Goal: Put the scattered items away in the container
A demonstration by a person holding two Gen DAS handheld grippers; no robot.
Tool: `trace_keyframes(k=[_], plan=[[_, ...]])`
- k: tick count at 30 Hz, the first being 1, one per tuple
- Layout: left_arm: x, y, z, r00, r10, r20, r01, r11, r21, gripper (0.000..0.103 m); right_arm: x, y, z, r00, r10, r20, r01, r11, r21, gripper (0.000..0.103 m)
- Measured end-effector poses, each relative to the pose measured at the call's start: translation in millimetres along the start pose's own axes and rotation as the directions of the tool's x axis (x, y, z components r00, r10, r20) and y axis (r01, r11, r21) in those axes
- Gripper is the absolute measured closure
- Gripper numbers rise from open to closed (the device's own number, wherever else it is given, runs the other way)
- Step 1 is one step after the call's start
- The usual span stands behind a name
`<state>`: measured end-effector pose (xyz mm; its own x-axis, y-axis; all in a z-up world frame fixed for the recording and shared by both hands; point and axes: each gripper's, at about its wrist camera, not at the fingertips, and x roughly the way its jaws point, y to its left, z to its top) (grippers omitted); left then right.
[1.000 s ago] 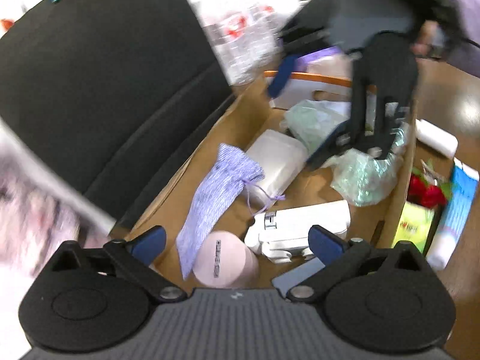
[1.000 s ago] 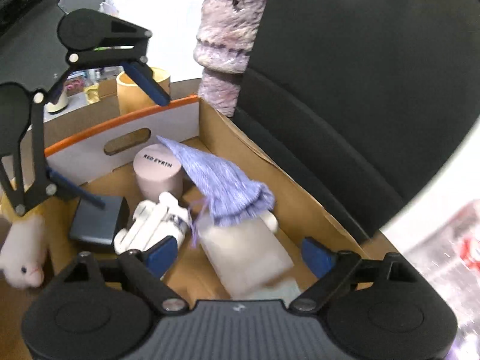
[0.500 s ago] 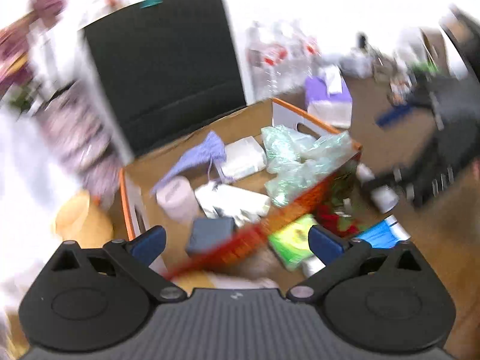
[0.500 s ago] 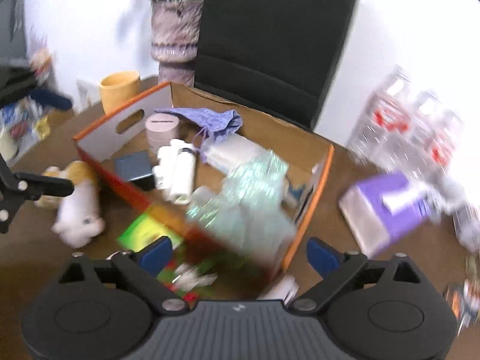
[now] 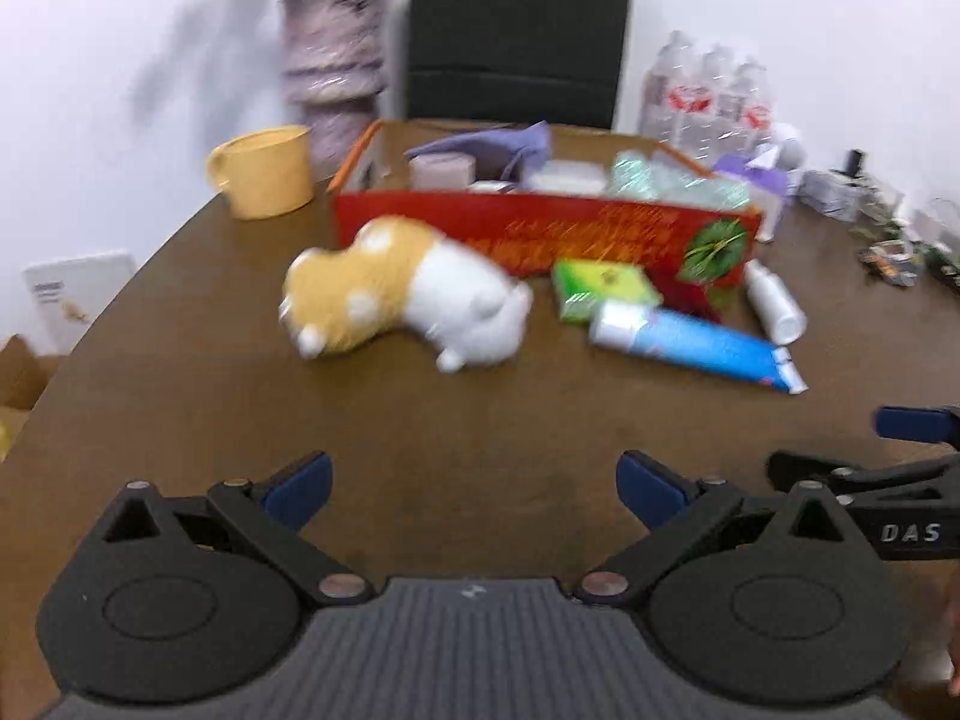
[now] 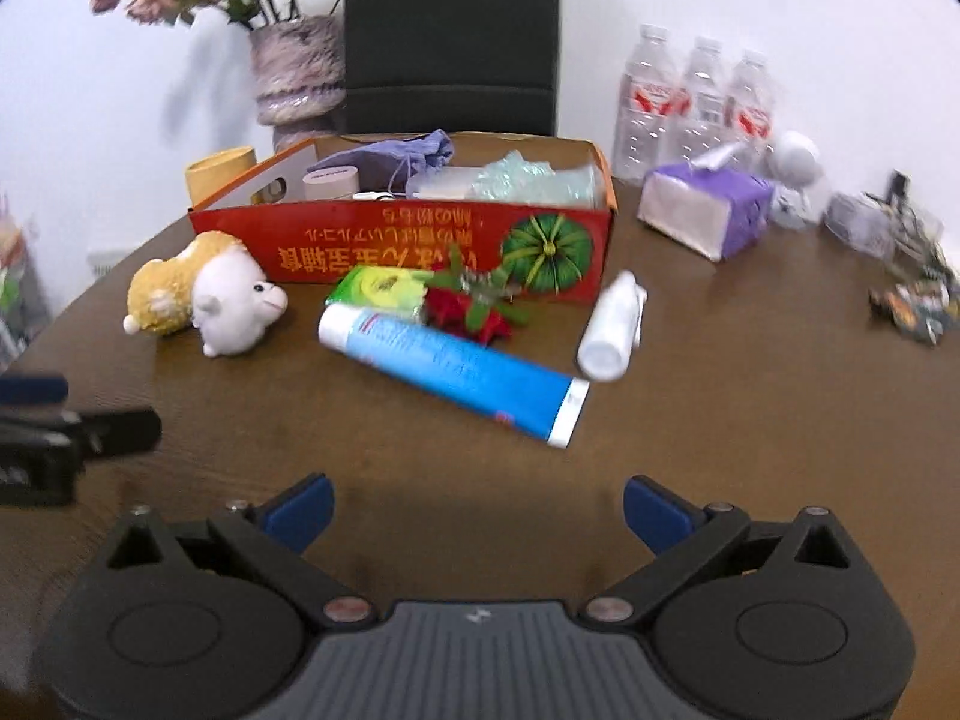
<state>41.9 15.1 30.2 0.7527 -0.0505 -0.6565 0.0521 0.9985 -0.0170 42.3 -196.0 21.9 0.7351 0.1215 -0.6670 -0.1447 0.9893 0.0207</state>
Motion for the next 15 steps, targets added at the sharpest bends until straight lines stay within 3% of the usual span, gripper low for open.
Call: trace_keyframes(k=[7, 11, 15], plan=[[4.0, -1.9, -25.7, 0.998, 0.055, 0.039, -0.056, 0.998, 0.016, 0.000, -1.7, 9.4, -26.4, 0.995, -0.081, 0.051, 0.077, 0.994, 0.078, 0.000], [5.5, -5.0, -32.4, 0.995, 0.087, 0.040, -0.088, 0.996, 0.033, 0.000, 2.4, 8.5, -30.6, 0.996, -0.079, 0.046, 0.074, 0.994, 0.086, 0.000], [6.6, -6.9, -32.0, 0.997, 0.073, 0.038, -0.075, 0.996, 0.054, 0.000, 4.3, 12.2, -31.1, 0.996, -0.073, 0.041, 0.070, 0.995, 0.064, 0.000]])
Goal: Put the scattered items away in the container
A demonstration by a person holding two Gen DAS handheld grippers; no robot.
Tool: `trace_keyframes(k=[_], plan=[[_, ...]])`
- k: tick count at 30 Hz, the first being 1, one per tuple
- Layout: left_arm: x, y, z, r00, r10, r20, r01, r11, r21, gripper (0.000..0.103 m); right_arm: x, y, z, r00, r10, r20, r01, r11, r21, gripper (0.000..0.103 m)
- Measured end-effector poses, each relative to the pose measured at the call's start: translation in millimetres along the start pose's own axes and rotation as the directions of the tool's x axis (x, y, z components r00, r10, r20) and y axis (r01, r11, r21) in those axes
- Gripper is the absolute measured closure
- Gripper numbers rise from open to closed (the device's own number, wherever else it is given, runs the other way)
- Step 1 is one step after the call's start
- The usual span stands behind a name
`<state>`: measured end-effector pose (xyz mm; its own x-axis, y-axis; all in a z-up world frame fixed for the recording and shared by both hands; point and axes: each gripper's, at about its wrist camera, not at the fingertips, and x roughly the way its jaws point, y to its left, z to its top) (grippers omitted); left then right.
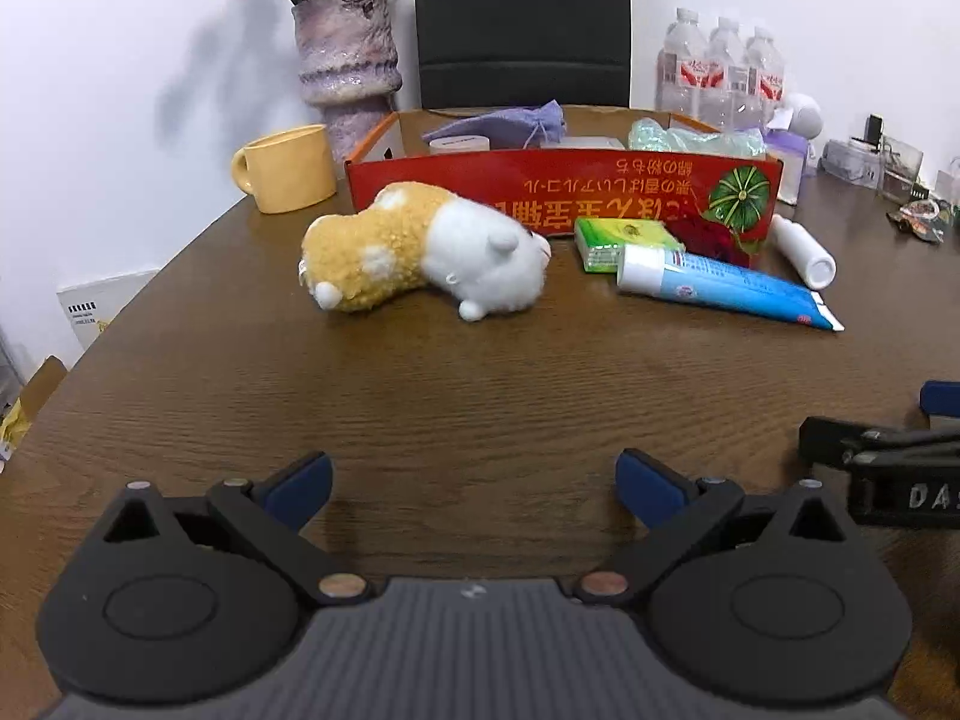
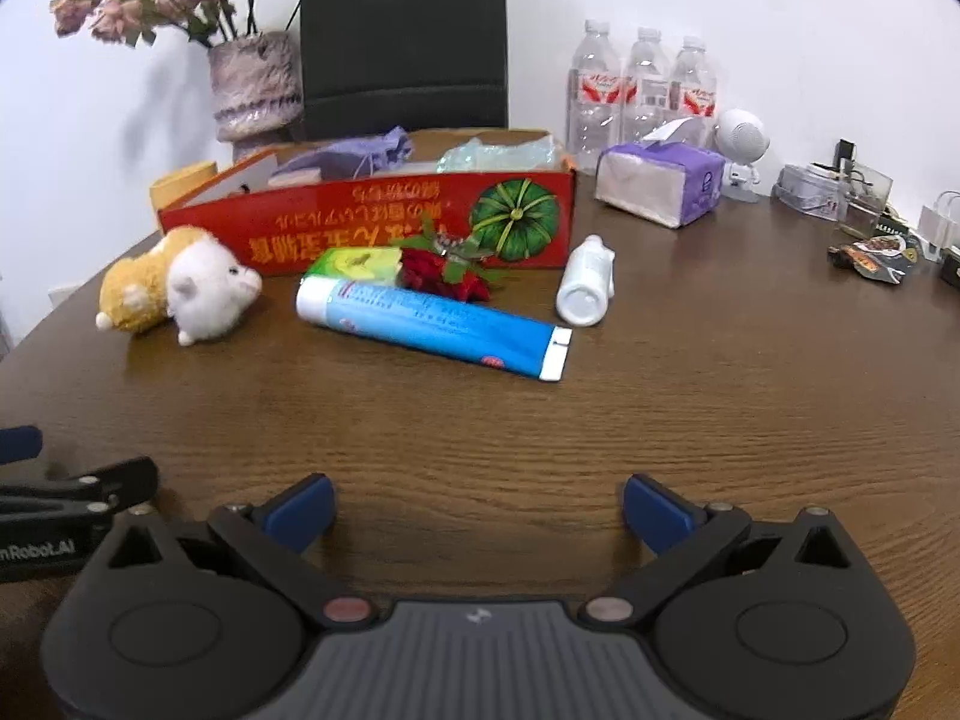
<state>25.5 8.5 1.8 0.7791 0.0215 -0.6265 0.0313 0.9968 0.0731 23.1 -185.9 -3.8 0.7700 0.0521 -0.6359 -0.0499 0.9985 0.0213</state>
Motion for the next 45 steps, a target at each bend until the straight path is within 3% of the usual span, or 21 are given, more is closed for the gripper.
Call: trace_keyframes(k=[6, 45], plan=[[2.3, 6.6, -0.7, 0.999, -0.031, -0.018, 0.030, 0.999, -0.045, 0.000, 1.9, 1.7, -0.3, 1.000, 0.002, -0.005, -0.002, 1.000, -0.005, 0.000], [2.7, 6.3, -1.4, 0.999, -0.032, -0.017, 0.032, 0.998, -0.046, 0.000, 2.0, 1.6, -0.4, 1.000, 0.003, -0.006, -0.003, 1.000, -0.002, 0.000]])
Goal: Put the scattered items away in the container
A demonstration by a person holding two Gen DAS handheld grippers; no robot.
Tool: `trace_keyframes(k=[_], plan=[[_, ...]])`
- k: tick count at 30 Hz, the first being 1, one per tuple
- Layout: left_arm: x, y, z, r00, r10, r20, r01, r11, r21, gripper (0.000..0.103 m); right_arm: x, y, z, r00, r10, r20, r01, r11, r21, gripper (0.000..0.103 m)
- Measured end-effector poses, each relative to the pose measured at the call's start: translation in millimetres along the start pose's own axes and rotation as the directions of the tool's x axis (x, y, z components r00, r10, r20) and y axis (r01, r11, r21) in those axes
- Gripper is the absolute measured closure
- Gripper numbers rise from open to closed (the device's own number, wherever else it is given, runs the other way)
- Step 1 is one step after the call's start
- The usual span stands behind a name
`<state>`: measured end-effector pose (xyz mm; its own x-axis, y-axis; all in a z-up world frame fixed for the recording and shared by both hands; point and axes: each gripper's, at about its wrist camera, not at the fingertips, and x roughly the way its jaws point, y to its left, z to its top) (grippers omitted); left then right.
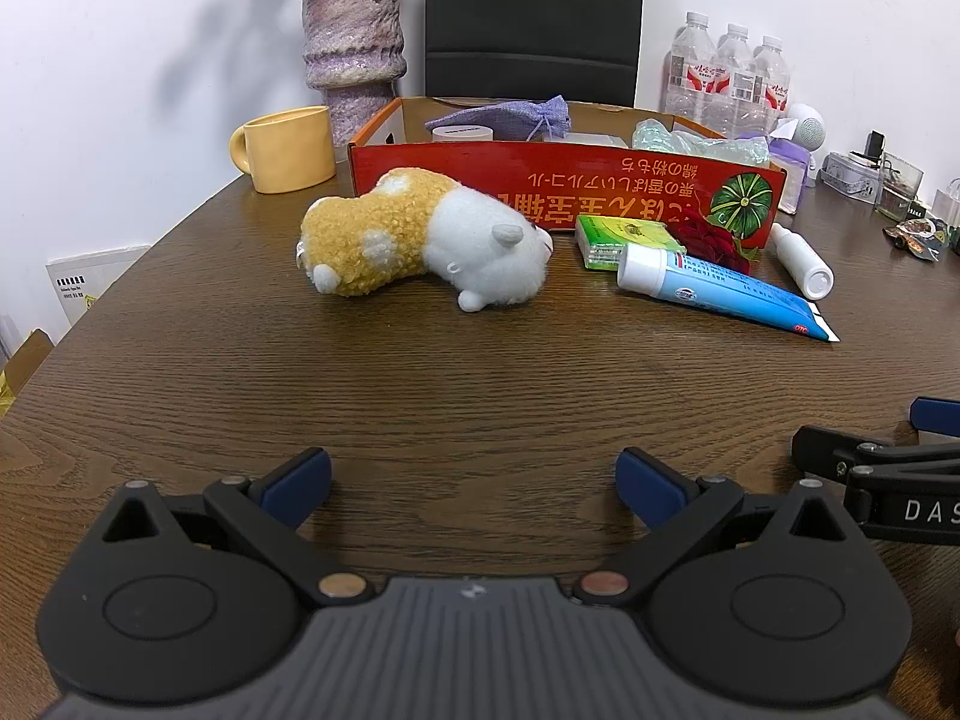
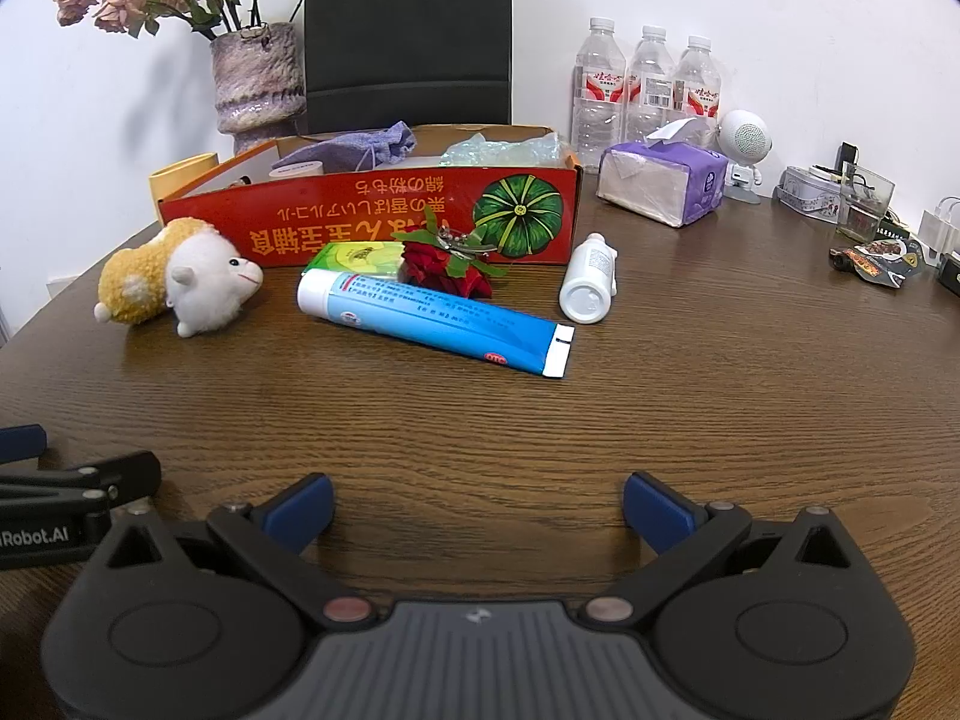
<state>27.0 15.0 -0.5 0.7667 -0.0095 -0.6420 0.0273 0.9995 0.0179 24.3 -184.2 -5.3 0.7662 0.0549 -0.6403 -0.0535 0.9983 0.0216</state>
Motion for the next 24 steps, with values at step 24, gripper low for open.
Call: trace_keyframes(k=[24], plan=[[25.3, -46.9, 77.8, 0.939, -0.341, 0.042, 0.260, 0.785, 0.563, 0.000, 49.5, -44.9, 62.9, 0.982, 0.168, -0.087, -0.187, 0.933, -0.307, 0.013]])
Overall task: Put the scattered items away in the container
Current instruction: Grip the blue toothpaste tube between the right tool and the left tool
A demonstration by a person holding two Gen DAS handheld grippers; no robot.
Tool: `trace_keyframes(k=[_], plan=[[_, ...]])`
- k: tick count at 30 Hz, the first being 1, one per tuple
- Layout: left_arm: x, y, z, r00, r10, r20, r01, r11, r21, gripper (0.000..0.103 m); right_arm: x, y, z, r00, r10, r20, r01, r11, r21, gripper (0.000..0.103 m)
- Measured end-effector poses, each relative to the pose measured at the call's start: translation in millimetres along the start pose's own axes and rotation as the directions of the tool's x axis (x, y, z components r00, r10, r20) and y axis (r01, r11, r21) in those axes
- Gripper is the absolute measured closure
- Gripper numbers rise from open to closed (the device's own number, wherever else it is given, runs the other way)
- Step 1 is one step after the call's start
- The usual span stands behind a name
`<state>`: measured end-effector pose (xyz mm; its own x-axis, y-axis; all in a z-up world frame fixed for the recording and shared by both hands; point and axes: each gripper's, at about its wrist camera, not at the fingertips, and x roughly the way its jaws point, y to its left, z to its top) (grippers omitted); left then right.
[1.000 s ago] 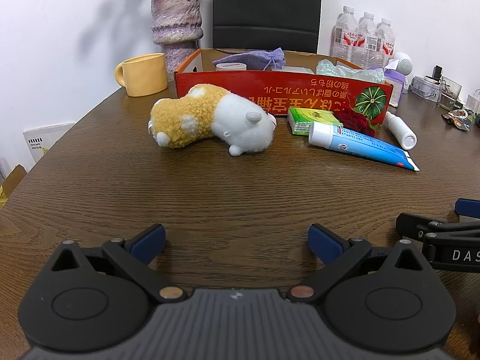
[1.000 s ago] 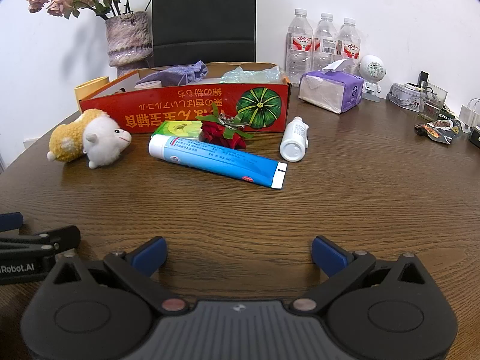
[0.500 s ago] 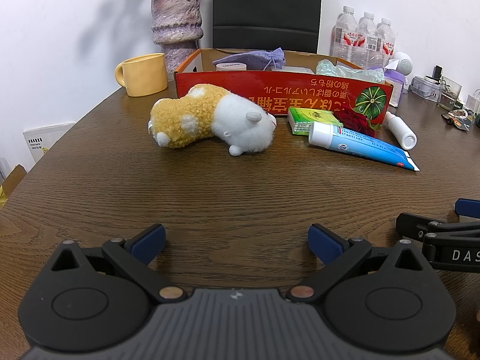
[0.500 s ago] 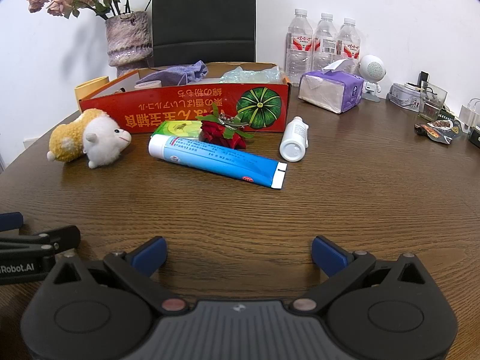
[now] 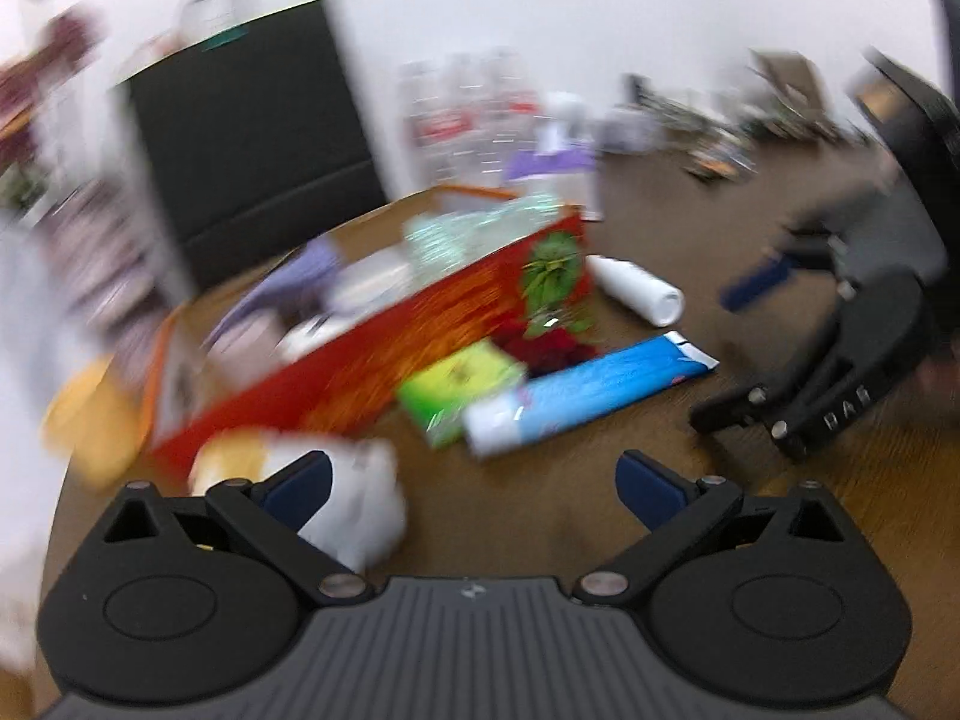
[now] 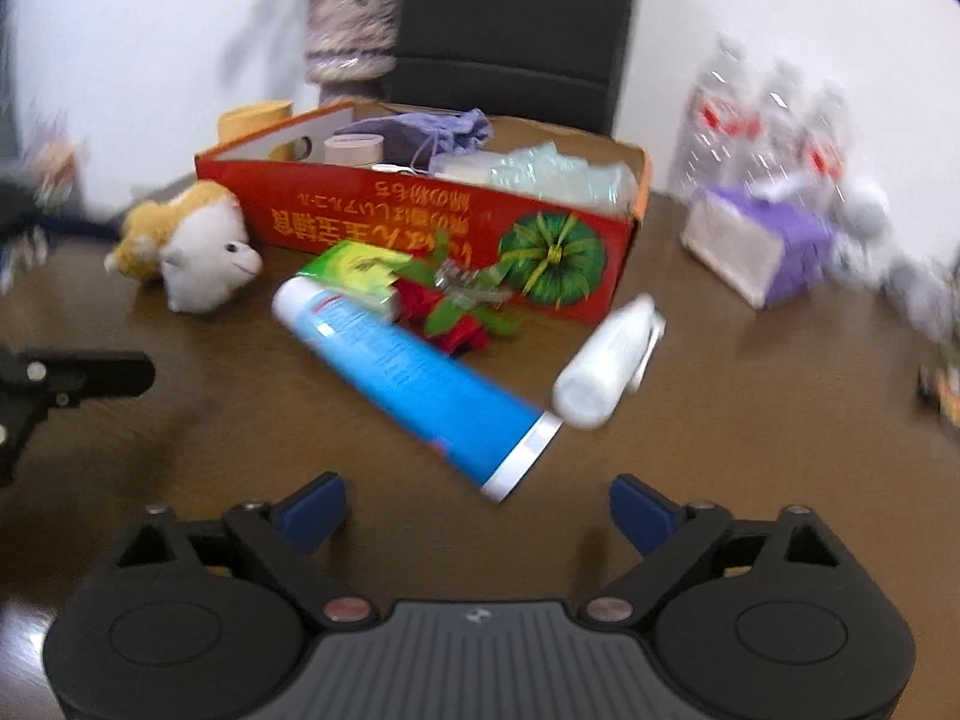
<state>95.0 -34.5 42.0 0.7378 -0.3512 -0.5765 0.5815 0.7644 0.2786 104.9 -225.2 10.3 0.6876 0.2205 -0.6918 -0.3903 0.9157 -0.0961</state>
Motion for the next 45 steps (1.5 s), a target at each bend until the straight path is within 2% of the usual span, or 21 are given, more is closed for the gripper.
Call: trace_keyframes(k=[3, 5, 7, 12, 14, 16, 18, 19, 21, 22, 24, 26, 28, 30, 33, 36, 37, 38, 40, 42, 45], plan=[[28.6, -2.6, 10.3, 0.992, -0.128, -0.020, 0.130, 0.987, 0.090, 0.004, 10.7, -9.4, 12.4, 0.997, 0.078, -0.005, -0.078, 0.993, -0.087, 0.023], [46.1, 1.2, 13.6, 0.984, -0.174, -0.038, 0.177, 0.977, 0.116, 0.014, 15.4, -11.5, 20.1, 0.993, 0.120, -0.008, -0.120, 0.986, -0.113, 0.042], [59.6, 2.7, 13.9, 0.976, -0.210, -0.063, 0.217, 0.969, 0.122, 0.028, 19.0, -8.6, 24.5, 0.989, 0.148, -0.003, -0.146, 0.976, -0.159, 0.042], [71.4, 4.5, 13.1, 0.949, -0.291, -0.123, 0.313, 0.921, 0.233, 0.049, 24.5, -1.6, 32.8, 0.973, 0.229, -0.010, -0.220, 0.921, -0.321, 0.043], [71.6, 8.4, 13.5, 0.934, -0.327, -0.143, 0.353, 0.901, 0.253, 0.052, 28.4, -8.4, 38.6, 0.956, 0.289, -0.048, -0.287, 0.891, -0.351, 0.044], [72.0, 11.9, 14.1, 0.917, -0.358, -0.173, 0.394, 0.880, 0.267, 0.063, 32.3, -15.2, 44.5, 0.935, 0.344, -0.089, -0.351, 0.857, -0.377, 0.044], [66.5, 12.4, 13.6, 0.899, -0.389, -0.199, 0.432, 0.858, 0.277, 0.064, 36.2, -22.9, 50.8, 0.913, 0.385, -0.136, -0.407, 0.831, -0.379, 0.048], [63.6, 12.3, 13.1, 0.889, -0.405, -0.213, 0.453, 0.845, 0.283, 0.065, 35.1, -24.3, 53.6, 0.904, 0.396, -0.159, -0.426, 0.815, -0.392, 0.057], [56.6, 8.1, 7.5, 0.858, -0.454, -0.238, 0.511, 0.802, 0.311, 0.064, 29.0, -21.8, 53.5, 0.886, 0.415, -0.207, -0.463, 0.771, -0.437, 0.059], [55.1, 6.3, 6.4, 0.854, -0.462, -0.239, 0.518, 0.793, 0.320, 0.050, 25.5, -19.8, 50.3, 0.878, 0.423, -0.223, -0.477, 0.745, -0.466, 0.060], [54.1, 3.0, 4.3, 0.854, -0.464, -0.236, 0.520, 0.783, 0.341, 0.039, 18.9, -16.5, 44.4, 0.864, 0.435, -0.252, -0.500, 0.694, -0.517, 0.059], [56.3, 3.3, 5.4, 0.839, -0.484, -0.248, 0.543, 0.775, 0.323, 0.045, 17.9, -19.1, 43.0, 0.865, 0.433, -0.255, -0.499, 0.686, -0.530, 0.053], [56.8, 4.3, 6.2, 0.814, -0.517, -0.266, 0.579, 0.762, 0.292, 0.066, 19.4, -23.3, 44.2, 0.861, 0.426, -0.278, -0.508, 0.684, -0.523, 0.047], [53.9, 4.3, 4.2, 0.800, -0.535, -0.272, 0.598, 0.747, 0.290, 0.071, 20.2, -27.1, 45.2, 0.854, 0.423, -0.302, -0.520, 0.680, -0.517, 0.048], [47.6, 0.2, 2.5, 0.814, -0.517, -0.263, 0.580, 0.741, 0.338, 0.072, 22.6, -32.5, 46.9, 0.831, 0.445, -0.334, -0.556, 0.665, -0.499, 0.059], [34.8, -0.9, 9.9, 0.845, -0.483, -0.230, 0.535, 0.743, 0.402, 0.073, 17.4, -25.1, 53.3, 0.834, 0.427, -0.349, -0.551, 0.629, -0.548, 0.064], [31.0, 3.4, 16.0, 0.862, -0.460, -0.211, 0.505, 0.753, 0.422, 0.073, 13.6, -22.8, 56.6, 0.837, 0.424, -0.346, -0.546, 0.616, -0.567, 0.093], [29.6, 9.4, 25.1, 0.872, -0.448, -0.197, 0.487, 0.751, 0.446, 0.073, 9.3, -21.1, 60.8, 0.841, 0.422, -0.338, -0.539, 0.606, -0.585, 0.103], [20.7, 27.9, 42.7, 0.885, -0.436, -0.164, 0.459, 0.758, 0.462, 0.073, -2.6, -22.4, 81.7, 0.861, 0.416, -0.292, -0.502, 0.605, -0.617, 0.103], [17.5, 44.2, 61.1, 0.901, -0.410, -0.142, 0.425, 0.765, 0.485, 0.073, -5.6, -22.6, 101.3, 0.894, 0.372, -0.249, -0.437, 0.606, -0.664, 0.103], [20.2, 65.5, 84.4, 0.883, -0.448, -0.144, 0.459, 0.752, 0.474, 0.072, -2.5, -20.1, 131.3, 0.916, 0.355, -0.187, -0.380, 0.614, -0.692, 0.103]])
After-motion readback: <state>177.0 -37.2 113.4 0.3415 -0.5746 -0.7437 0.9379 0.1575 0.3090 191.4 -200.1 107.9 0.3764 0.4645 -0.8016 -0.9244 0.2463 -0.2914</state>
